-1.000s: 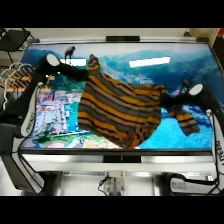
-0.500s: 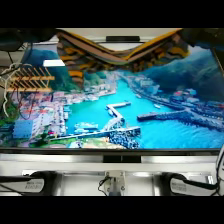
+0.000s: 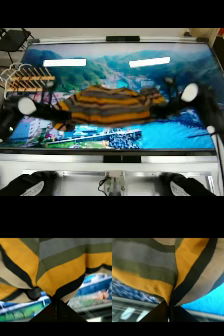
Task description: Fold the shirts.
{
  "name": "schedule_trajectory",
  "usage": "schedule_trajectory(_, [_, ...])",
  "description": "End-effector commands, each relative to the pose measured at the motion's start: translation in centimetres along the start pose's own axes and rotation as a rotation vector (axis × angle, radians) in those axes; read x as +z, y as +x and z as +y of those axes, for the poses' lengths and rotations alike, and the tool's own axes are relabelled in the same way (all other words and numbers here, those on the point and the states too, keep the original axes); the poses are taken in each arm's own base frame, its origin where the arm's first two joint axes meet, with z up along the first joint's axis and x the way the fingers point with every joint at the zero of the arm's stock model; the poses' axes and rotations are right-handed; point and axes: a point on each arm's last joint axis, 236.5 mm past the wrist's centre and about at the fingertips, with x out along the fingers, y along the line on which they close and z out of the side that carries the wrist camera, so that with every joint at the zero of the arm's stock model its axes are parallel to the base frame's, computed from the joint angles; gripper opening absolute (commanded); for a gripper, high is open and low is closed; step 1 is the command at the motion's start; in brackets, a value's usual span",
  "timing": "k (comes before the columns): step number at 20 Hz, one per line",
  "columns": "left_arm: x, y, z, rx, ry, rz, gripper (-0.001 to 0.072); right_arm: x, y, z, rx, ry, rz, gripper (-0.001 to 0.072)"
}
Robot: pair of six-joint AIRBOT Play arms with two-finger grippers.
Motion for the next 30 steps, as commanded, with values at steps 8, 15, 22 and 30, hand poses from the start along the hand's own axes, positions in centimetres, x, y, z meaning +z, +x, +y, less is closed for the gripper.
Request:
schedule_trajectory(8, [11.3,-9.1,2.5,-0.011,-0.023,-0.356,0.0671,8.7,-9.4,1.3,-0.058,-0.053,-0.348,0.0650])
schedule_trajectory(15, [23.6,1.4,2.9,-0.109,-0.045,-0.229,0.0677,21.8,-1.9,4.7,0.110,0.014,-0.271,0.0644])
schedule_trajectory(22, [22.6,12.1,-0.3,-0.284,-0.040,-0.060,0.0675,19.3,9.7,6.8,0.245,0.089,0.028,0.0644])
schedule_trajectory(30, [21.7,15.4,-1.4,-0.281,-0.004,-0.028,0.0476,20.2,11.3,5.8,0.108,0.028,-0.025,0.0644])
